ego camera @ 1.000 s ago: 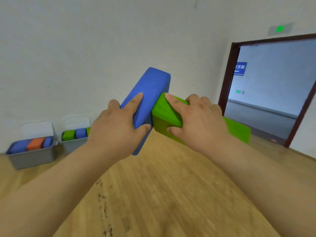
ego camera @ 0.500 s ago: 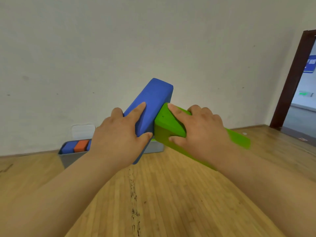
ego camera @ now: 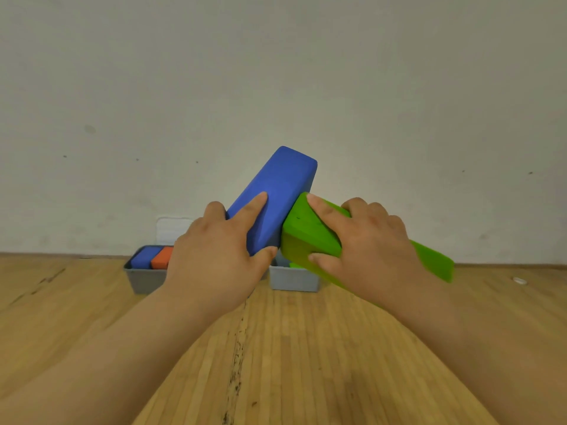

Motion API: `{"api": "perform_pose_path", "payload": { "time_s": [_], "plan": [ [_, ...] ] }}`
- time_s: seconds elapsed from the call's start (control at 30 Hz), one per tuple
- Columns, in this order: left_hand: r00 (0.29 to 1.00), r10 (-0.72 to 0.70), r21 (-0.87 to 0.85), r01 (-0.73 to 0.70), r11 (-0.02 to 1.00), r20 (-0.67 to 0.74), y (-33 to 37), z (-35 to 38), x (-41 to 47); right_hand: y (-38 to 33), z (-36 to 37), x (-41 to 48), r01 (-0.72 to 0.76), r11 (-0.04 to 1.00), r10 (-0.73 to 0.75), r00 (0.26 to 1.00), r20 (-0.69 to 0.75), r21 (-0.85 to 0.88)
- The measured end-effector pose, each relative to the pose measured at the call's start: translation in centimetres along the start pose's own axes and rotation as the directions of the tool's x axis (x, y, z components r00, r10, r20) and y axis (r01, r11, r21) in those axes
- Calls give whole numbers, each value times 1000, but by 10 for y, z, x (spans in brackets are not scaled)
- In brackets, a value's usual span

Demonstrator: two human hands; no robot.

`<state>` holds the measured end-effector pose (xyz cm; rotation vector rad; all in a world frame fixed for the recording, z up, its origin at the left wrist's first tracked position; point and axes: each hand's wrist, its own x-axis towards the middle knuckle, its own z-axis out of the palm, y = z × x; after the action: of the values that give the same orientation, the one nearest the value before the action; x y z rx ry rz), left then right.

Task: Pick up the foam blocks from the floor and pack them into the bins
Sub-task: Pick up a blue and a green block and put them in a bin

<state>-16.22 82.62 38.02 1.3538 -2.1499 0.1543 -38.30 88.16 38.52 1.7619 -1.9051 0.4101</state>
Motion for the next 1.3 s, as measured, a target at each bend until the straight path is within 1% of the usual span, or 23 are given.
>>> {"api": "perform_pose_path", "payload": {
  "time_s": [0.1, 0.2, 0.3, 0.4, 0.6, 0.73, 0.87, 0.97, 1.1, 1.2, 1.3],
  "plan": [
    [998, -41, -7, 42, 999, 41, 14, 31, 43, 38, 30, 41, 50, 999, -51, 998, 48, 19],
    [995, -56, 13, 55, 998, 88, 16, 65, 83, 62, 66, 76, 64, 997, -68, 991, 113, 32],
    [994, -44, 21, 42, 999, 96, 10, 104, 132, 80, 106, 114, 41, 999, -43, 992, 121, 18],
    [994, -35, -14, 37, 999, 103, -4, 153, 184, 94, 154, 157, -29, 999, 33, 993, 113, -31],
    [986, 11, -51, -3, 999, 165, -70, 253, 302, 103, 261, 266, -155, 985, 166, 970, 176, -76],
    [981, 14, -62, -2, 998, 194, -123, 295, 387, 102, 318, 342, -238, 970, 244, 945, 219, -55],
    [976, 13, -65, 1, 998, 218, -162, 337, 456, 105, 375, 403, -290, 956, 292, 919, 265, -47],
    [970, -23, -77, 43, 996, 240, -184, 382, 489, 115, 426, 442, -315, 948, 310, 902, 300, -33],
    [950, -97, -95, 130, 987, 295, -202, 450, 521, 137, 500, 489, -340, 940, 304, 871, 385, 26],
    [929, -158, -73, 193, 978, 335, -210, 503, 553, 161, 564, 527, -351, 933, 285, 852, 439, 76],
    [916, -220, -51, 251, 967, 337, -215, 559, 592, 192, 633, 570, -360, 924, 257, 834, 489, 128]
  ]
}}
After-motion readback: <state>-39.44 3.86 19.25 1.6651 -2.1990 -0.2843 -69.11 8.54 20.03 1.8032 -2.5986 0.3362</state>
